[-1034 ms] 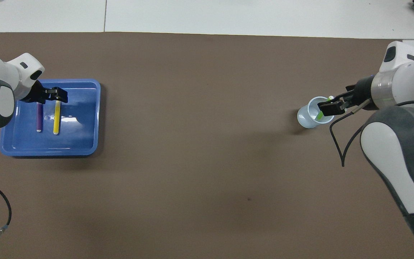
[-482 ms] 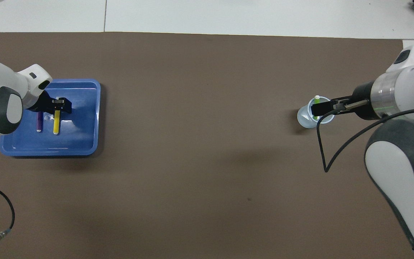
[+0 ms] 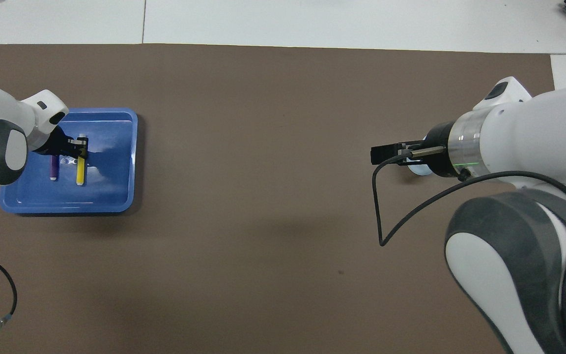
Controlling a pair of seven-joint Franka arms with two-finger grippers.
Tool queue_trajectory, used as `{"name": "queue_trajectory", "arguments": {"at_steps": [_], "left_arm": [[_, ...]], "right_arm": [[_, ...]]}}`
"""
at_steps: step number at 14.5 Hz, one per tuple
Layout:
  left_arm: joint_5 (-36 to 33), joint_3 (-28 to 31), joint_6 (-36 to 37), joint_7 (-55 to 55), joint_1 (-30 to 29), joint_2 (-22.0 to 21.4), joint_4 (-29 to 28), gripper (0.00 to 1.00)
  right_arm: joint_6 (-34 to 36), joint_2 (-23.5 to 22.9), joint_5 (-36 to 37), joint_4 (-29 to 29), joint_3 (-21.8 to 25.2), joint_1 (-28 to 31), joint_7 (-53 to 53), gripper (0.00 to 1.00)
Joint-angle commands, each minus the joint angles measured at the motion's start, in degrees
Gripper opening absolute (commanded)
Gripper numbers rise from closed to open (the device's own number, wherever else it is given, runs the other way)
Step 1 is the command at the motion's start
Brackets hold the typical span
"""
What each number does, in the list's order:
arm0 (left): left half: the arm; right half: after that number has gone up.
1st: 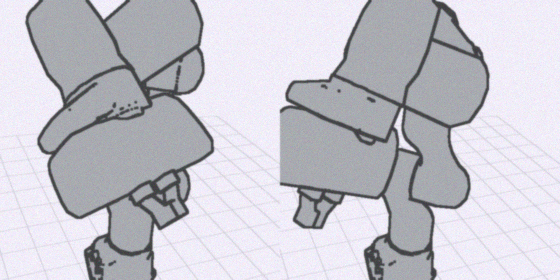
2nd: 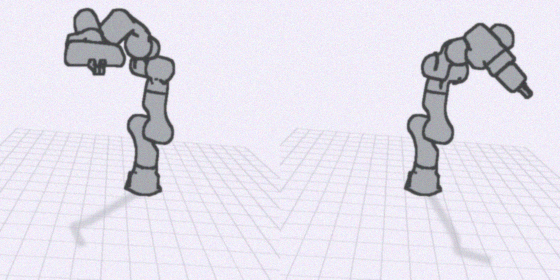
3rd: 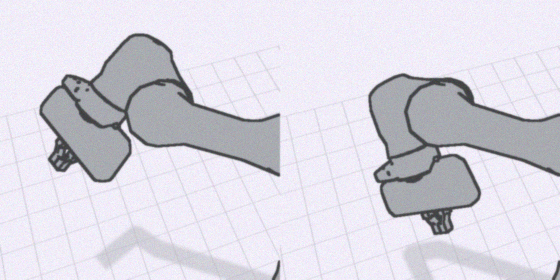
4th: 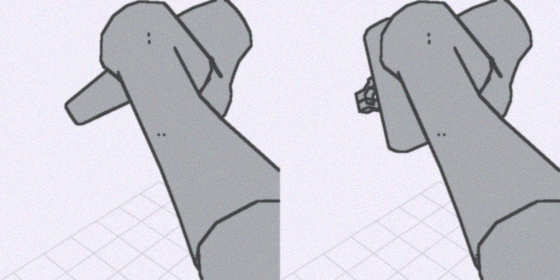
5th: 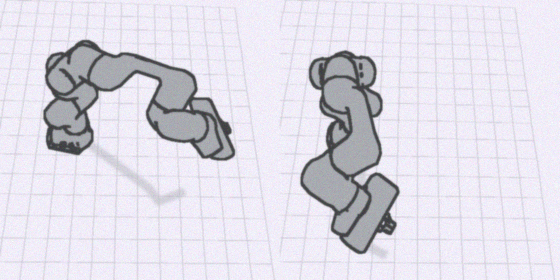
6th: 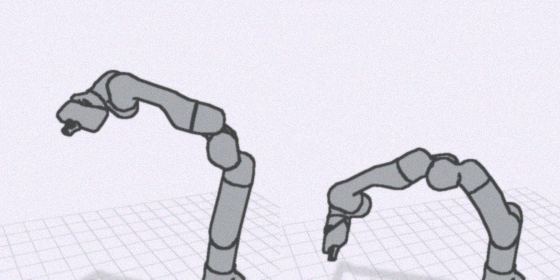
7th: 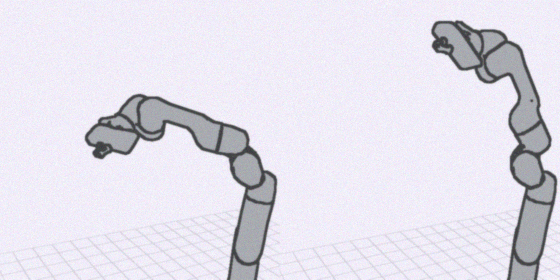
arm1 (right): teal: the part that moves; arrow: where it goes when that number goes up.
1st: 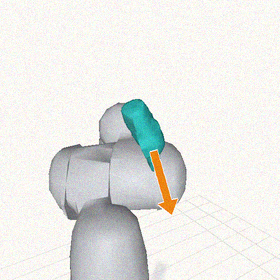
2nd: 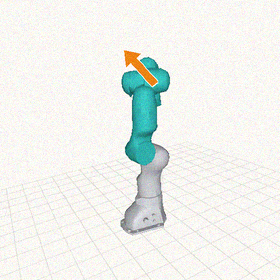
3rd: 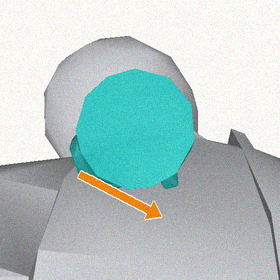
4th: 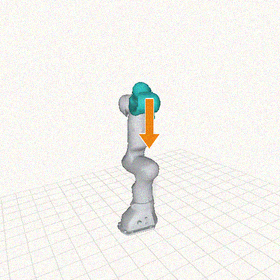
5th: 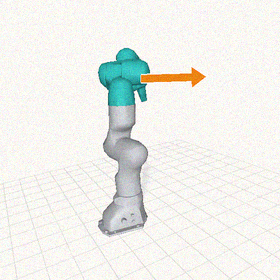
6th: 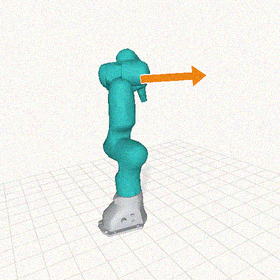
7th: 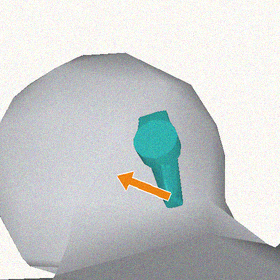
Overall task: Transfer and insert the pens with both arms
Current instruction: 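Grasp the yellow pen with the left gripper while the right gripper returns, then lift the yellow pen toward the right gripper and grasp it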
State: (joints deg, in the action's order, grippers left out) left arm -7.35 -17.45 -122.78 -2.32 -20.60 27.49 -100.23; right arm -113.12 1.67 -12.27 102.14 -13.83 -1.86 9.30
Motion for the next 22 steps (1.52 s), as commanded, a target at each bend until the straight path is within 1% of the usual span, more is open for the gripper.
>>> {"name": "queue_trajectory", "arguments": {"at_steps": [1,3,4,6,9,10,12,14,16,18,19,22], "left_arm": [[0.06,-0.04,5.16,0.73,0.48,-0.95,2.57,0.00],[2.33,-0.04,8.59,0.91,0.39,-0.42,5.56,0.00],[3.56,0.05,10.09,0.91,0.39,-0.42,6.09,0.00],[7.16,0.05,14.74,2.57,0.56,-0.42,7.32,0.00],[8.66,-0.04,21.16,12.21,1.79,-0.33,10.40,0.00],[10.67,-0.12,22.74,15.73,2.14,-0.50,11.01,0.00],[16.81,-0.47,25.30,24.16,2.85,-1.03,11.46,0.00],[20.61,-1.17,28.28,31.90,3.98,-1.21,11.37,0.00],[24.38,-1.27,29.78,38.32,5.13,-1.65,11.20,0.00],[28.16,-1.35,30.31,43.69,5.40,-2.00,10.58,0.00],[29.14,-1.35,30.32,46.41,6.53,-2.09,10.14,0.00],[33.26,-1.62,30.23,55.29,8.47,-2.35,9.96,0.00]], "right_arm": [[-3.68,-0.08,-1.00,1.21,-0.14,-0.51,1.77,1.00],[-6.92,-0.61,-2.49,2.18,-0.14,-0.69,1.86,1.00],[-8.94,-1.13,-4.50,2.79,-0.14,-0.78,2.56,1.00],[-12.99,-2.28,-6.54,2.97,-0.14,-2.61,6.93,1.00],[-18.44,-3.95,-6.54,2.97,-0.14,-4.99,16.16,1.00],[-20.02,-4.30,-6.54,2.97,-0.14,-5.52,19.15,1.00],[-23.09,-5.96,-6.54,2.97,-0.14,-7.36,24.25,1.00],[-29.94,-8.25,-6.54,2.97,-0.14,-9.90,28.99,1.00],[-33.47,-10.01,-6.54,2.89,-0.14,-11.58,33.13,1.00],[-36.81,-11.94,-6.54,2.89,-0.05,-12.81,33.59,1.00],[-38.22,-12.82,-6.54,2.89,-0.05,-13.52,33.85,1.00],[-40.16,-14.41,-6.45,2.36,-0.14,-14.05,36.75,0.98]]}}
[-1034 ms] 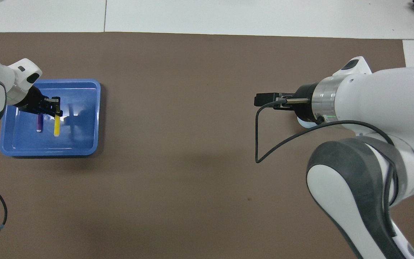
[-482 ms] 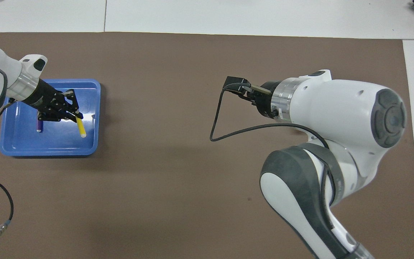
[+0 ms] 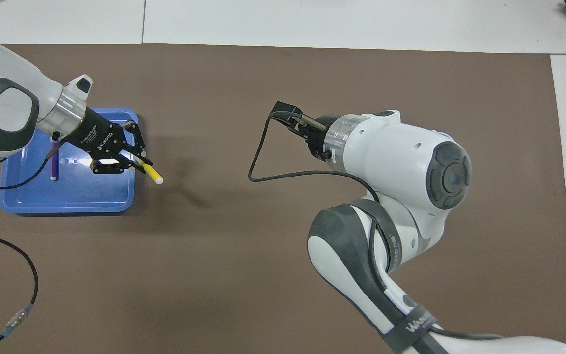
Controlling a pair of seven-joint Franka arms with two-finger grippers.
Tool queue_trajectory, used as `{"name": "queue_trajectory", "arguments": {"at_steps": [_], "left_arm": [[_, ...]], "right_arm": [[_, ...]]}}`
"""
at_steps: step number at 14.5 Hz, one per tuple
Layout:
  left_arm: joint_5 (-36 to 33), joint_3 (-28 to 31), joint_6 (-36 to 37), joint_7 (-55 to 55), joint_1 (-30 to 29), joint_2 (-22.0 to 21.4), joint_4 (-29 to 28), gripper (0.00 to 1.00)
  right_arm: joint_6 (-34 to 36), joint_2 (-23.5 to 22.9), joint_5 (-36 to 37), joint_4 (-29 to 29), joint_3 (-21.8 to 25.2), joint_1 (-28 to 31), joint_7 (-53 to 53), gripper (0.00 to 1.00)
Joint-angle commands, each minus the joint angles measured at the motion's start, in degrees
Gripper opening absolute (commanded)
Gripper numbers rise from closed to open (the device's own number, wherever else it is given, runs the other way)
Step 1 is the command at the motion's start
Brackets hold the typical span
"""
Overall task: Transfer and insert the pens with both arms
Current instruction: 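Lift the yellow pen toward the right gripper and grasp it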
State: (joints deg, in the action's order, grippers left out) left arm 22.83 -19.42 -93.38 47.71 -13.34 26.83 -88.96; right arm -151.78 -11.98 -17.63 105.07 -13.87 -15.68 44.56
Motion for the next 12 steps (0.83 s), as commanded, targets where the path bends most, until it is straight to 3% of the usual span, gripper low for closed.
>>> {"name": "queue_trajectory", "arguments": {"at_steps": [1,5,12], "left_arm": [[4.66,0.35,0.65,8.16,1.99,-1.69,-1.56,0.00],[11.87,0.35,-0.31,15.64,3.93,-2.22,-2.27,0.00],[15.04,0.26,-4.61,23.64,7.88,-3.62,-2.71,0.00]], "right_arm": [[-2.37,-1.11,-1.09,-0.57,-0.10,-0.57,2.45,0.97],[-5.37,-2.52,-1.09,-0.74,-0.02,-4.35,10.26,0.94],[-5.37,-3.40,-1.09,-1.36,-0.10,-7.17,14.32,0.82]]}}
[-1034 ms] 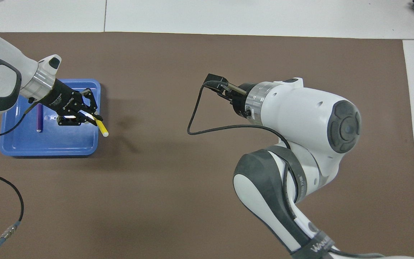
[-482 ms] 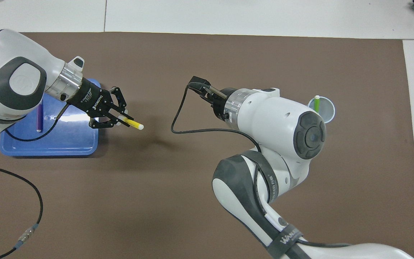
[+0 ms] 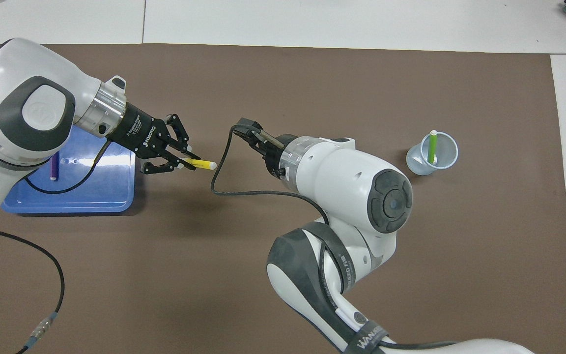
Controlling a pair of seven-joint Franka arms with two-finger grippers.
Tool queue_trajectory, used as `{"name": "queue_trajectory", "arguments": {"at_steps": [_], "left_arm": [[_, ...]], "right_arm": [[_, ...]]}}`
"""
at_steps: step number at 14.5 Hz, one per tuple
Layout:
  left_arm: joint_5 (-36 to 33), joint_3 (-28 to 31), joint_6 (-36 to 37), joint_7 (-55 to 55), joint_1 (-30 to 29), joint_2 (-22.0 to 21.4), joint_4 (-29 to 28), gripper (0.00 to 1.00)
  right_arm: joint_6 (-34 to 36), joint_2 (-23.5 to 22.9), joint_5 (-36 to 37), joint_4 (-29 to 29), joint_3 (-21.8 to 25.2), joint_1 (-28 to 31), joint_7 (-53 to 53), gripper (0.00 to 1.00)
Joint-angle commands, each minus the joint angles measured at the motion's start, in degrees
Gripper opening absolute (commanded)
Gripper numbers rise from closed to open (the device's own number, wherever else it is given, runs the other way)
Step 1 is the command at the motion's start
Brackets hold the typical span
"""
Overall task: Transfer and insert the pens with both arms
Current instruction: 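Lift the yellow pen toward the right gripper and grasp it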
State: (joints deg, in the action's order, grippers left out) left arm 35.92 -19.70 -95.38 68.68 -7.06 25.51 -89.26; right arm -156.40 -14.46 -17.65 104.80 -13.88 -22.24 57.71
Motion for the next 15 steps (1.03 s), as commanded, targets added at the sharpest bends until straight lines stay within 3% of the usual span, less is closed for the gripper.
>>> {"name": "queue_trajectory", "arguments": {"at_steps": [1,3,10,12,15], "left_arm": [[2.05,0.54,-3.05,3.21,2.13,-2.39,-2.41,0.00],[2.05,0.54,-3.66,3.92,3.45,-2.39,-2.41,0.00],[5.13,0.45,-5.95,6.38,5.04,-2.48,-2.50,0.00],[5.13,0.54,-6.04,6.38,4.95,-2.66,-2.68,0.00],[5.13,0.54,-6.04,6.38,4.95,-2.83,-2.85,0.00]], "right_arm": [[-0.75,-0.92,-1.07,-1.09,-0.10,-0.70,1.61,0.79],[-0.66,-0.92,-1.16,-1.09,-0.10,-1.75,1.88,0.69],[0.13,-0.83,-1.07,-0.30,-0.01,-2.37,1.44,0.58],[0.22,-0.92,-1.07,-0.30,-0.01,-2.37,1.44,0.43],[0.31,-0.92,-1.07,-0.30,-0.01,-2.37,1.26,0.07]]}}
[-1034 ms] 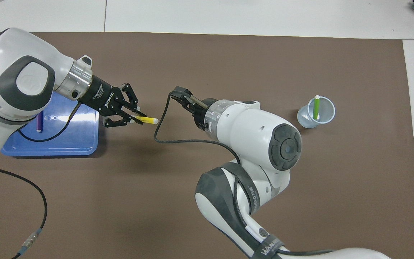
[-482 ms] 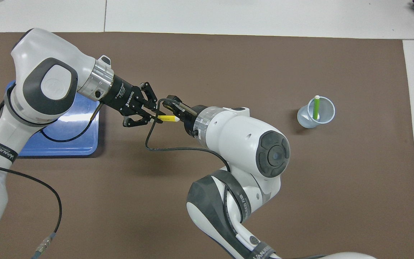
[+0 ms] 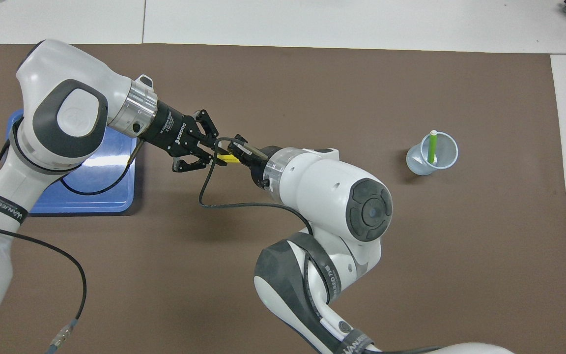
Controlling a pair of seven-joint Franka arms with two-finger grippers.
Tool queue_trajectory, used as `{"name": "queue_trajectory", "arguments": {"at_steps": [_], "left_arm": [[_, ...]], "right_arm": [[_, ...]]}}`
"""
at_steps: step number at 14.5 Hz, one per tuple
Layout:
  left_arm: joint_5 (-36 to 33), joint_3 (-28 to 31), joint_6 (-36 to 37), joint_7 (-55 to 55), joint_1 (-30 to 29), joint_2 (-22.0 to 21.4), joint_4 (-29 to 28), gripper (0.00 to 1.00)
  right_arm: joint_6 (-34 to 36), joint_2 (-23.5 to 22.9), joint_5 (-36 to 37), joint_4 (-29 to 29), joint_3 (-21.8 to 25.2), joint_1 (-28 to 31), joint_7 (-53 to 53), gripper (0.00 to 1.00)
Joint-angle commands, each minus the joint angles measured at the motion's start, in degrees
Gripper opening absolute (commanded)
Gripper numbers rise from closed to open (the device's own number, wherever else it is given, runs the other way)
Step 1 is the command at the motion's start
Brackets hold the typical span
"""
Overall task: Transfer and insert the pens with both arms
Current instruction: 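Lift the yellow pen toward the right gripper and grasp it, then open the left gripper while the right gripper pulls the pen away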
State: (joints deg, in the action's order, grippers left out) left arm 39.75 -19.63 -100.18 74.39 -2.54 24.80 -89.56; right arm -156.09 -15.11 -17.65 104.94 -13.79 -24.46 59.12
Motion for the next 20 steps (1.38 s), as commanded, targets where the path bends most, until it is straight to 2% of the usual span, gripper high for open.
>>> {"name": "queue_trajectory", "arguments": {"at_steps": [1,5,6,8,11,15,17,20], "left_arm": [[1.21,0.47,-1.25,0.67,0.43,-2.12,-2.64,0.00],[1.21,0.47,-1.25,0.67,0.43,-2.12,-2.64,0.00],[1.21,0.56,-1.25,0.84,0.43,-2.12,-2.64,0.12],[0.68,0.65,-1.07,0.41,0.08,-2.12,-2.64,1.00],[-0.54,0.74,-0.90,-0.56,-0.36,-2.47,-2.64,1.00],[-7.73,1.00,-0.28,-5.98,-1.15,-3.00,-2.64,1.00],[-13.45,1.00,-0.28,-16.85,-4.04,-4.14,-5.17,1.00],[-17.76,1.00,-4.04,-34.88,-9.40,-5.98,-10.18,1.00]], "right_arm": [[-0.01,-0.28,-1.07,-0.44,-0.10,-0.06,-0.23,0.00],[1.31,-0.19,-0.19,-0.61,-0.01,0.20,-0.58,0.00],[1.31,-0.19,-0.02,-0.53,0.08,0.29,-0.76,0.00],[1.31,-0.10,0.42,-0.44,0.17,0.47,-3.29,0.00],[1.31,-0.19,0.69,-0.44,0.25,0.99,-5.77,0.00],[1.84,-0.10,2.87,-0.35,0.52,1.26,-7.00,0.00],[4.63,0.25,8.13,-0.35,0.52,2.75,-7.09,0.00],[10.00,1.13,16.92,-0.53,0.43,4.94,-7.61,0.00]]}}
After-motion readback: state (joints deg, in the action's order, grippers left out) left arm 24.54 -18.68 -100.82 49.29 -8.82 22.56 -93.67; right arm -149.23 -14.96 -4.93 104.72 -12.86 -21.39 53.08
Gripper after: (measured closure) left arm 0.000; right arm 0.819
